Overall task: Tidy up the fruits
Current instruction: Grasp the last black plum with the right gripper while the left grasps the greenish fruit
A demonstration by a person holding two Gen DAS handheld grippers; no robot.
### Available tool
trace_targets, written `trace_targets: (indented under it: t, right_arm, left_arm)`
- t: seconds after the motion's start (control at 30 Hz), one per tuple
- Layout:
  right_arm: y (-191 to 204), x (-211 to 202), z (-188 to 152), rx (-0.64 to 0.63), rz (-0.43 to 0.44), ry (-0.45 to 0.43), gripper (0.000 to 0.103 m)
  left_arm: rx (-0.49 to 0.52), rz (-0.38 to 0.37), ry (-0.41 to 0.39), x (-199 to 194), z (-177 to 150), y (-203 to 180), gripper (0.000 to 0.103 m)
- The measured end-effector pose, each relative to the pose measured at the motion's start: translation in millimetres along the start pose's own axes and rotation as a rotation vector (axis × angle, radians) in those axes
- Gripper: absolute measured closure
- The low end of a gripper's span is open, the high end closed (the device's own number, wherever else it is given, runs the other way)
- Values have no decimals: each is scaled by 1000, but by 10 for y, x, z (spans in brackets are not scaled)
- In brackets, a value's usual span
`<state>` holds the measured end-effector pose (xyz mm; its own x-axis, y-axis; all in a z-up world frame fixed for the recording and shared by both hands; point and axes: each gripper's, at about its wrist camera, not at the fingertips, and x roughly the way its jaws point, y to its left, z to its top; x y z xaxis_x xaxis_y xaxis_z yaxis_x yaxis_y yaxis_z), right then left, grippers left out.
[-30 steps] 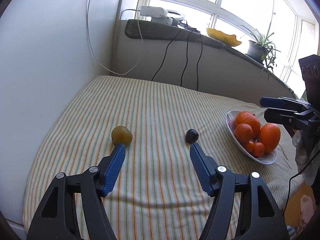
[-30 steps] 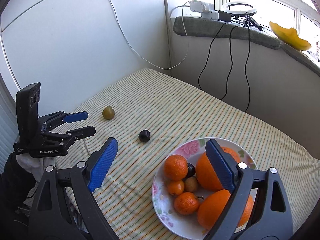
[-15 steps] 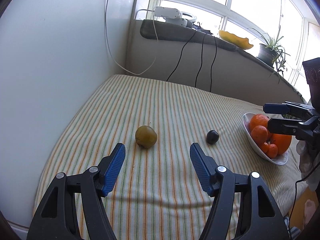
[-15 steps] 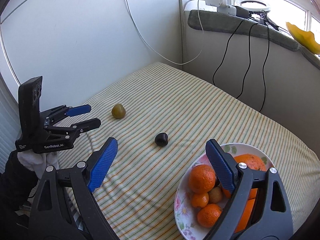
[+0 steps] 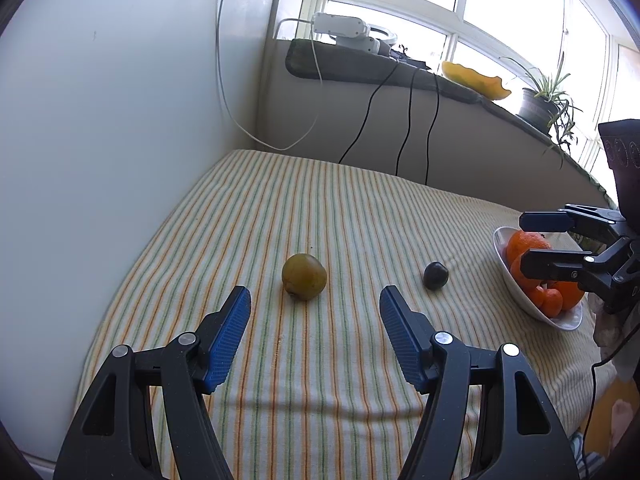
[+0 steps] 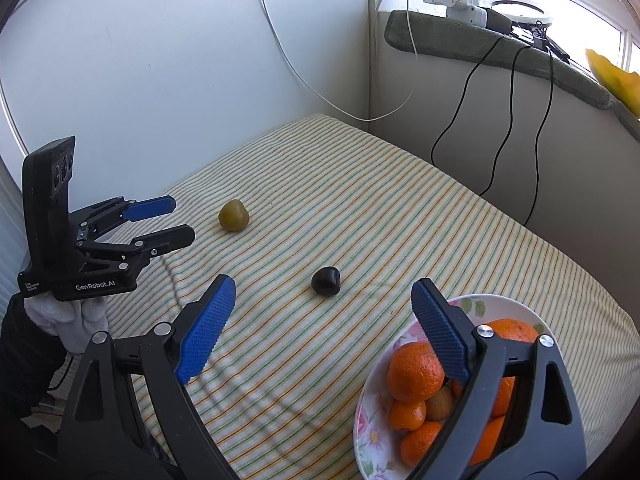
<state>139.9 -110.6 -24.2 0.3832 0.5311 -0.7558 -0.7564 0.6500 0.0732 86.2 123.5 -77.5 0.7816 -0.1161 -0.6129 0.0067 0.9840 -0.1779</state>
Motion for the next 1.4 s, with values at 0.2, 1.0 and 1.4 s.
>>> trace_targets:
  t: [0.2, 1.0, 1.4]
  right_arm:
    - [39, 155, 10, -30, -5, 52, 25]
    - [127, 754, 65, -108, -33, 194, 53]
    - [124, 918, 102, -118, -43, 229, 64]
  left_arm:
    - [2, -14, 11, 51, -4, 14, 37]
    - [-33, -37, 120, 476, 130, 103, 54]
    - [-52, -40, 160, 571, 111, 131, 67]
